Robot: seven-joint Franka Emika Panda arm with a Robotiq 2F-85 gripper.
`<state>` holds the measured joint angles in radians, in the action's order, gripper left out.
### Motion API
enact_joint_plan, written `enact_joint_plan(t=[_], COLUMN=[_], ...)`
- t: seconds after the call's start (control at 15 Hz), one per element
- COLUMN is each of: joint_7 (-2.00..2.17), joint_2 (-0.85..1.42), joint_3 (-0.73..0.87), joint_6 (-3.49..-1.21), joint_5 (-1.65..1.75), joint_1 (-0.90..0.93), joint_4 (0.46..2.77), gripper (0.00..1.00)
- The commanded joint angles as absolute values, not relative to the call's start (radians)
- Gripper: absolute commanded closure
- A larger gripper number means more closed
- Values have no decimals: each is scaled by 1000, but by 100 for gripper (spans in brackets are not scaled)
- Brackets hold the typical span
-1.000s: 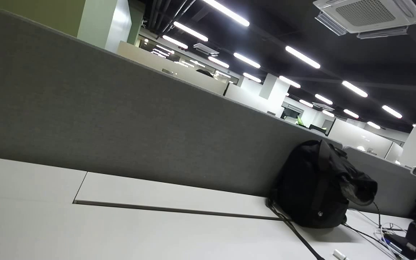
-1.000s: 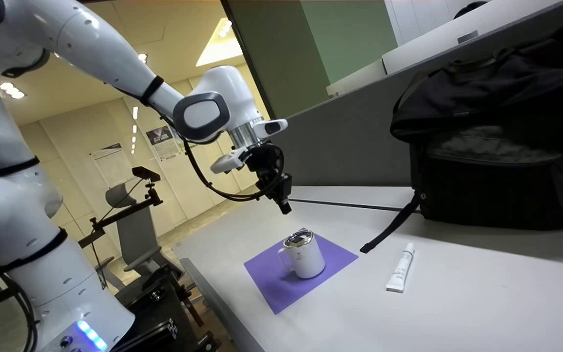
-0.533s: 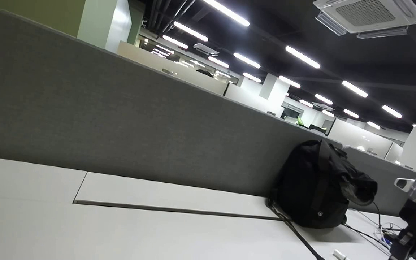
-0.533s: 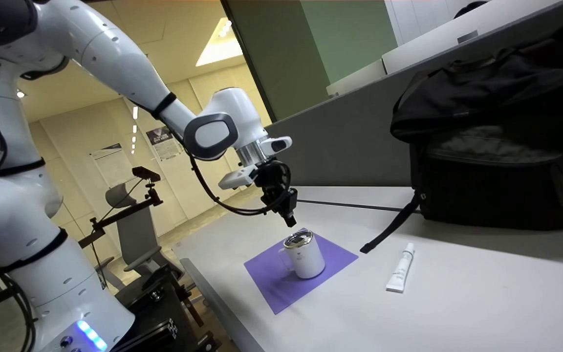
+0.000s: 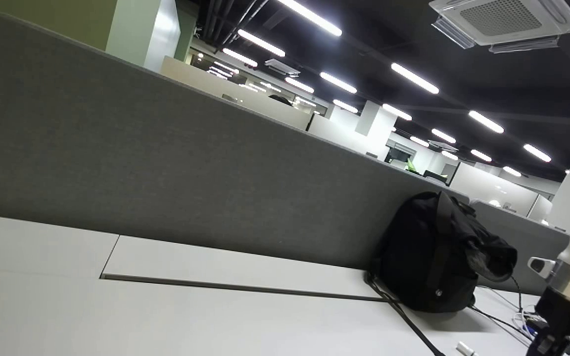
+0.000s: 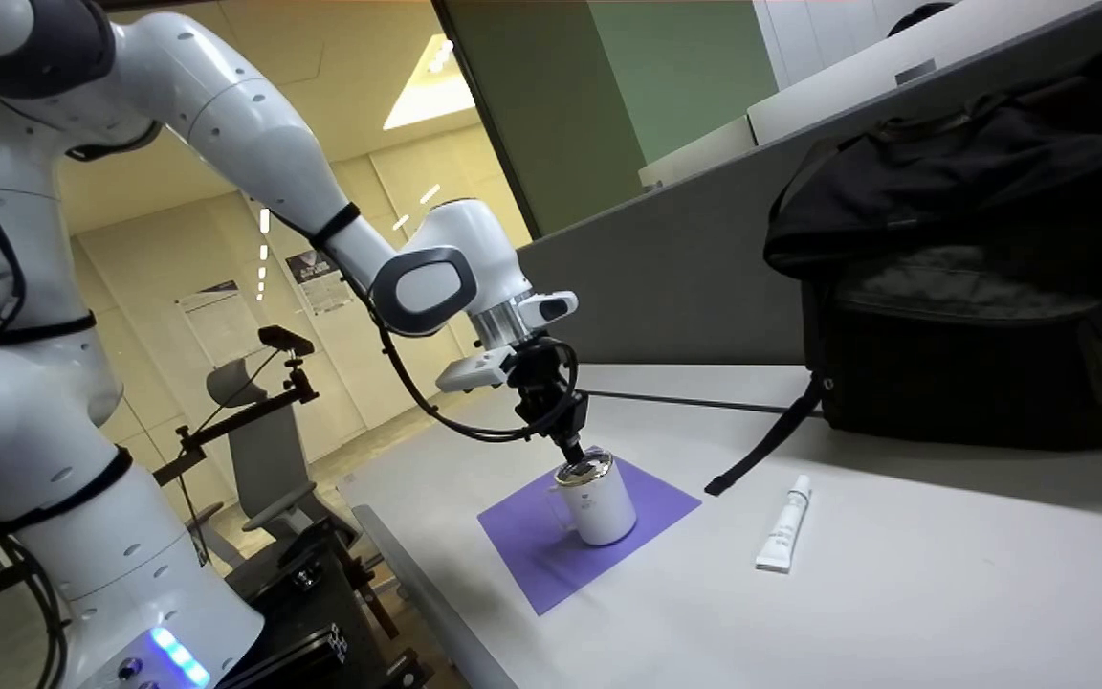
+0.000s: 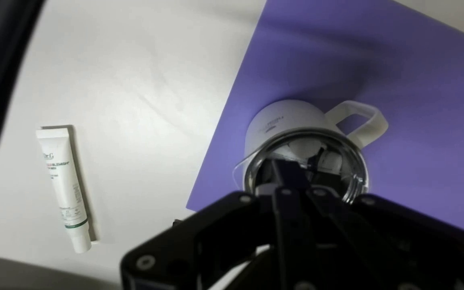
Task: Close the black slider on the top of the cup
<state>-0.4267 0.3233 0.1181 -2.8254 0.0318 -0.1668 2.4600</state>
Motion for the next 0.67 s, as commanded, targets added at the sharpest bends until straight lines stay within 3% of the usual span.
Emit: enact_joint_plan(t=[0.0, 0.6], joint_7=[-392, -398], joint_2=[354, 394], joint_3=[107, 40], joint_6=[-2869, -2974], joint_5=[69, 52], joint_1=[-184, -226], joint_4=[2442, 2447], gripper=[100, 100])
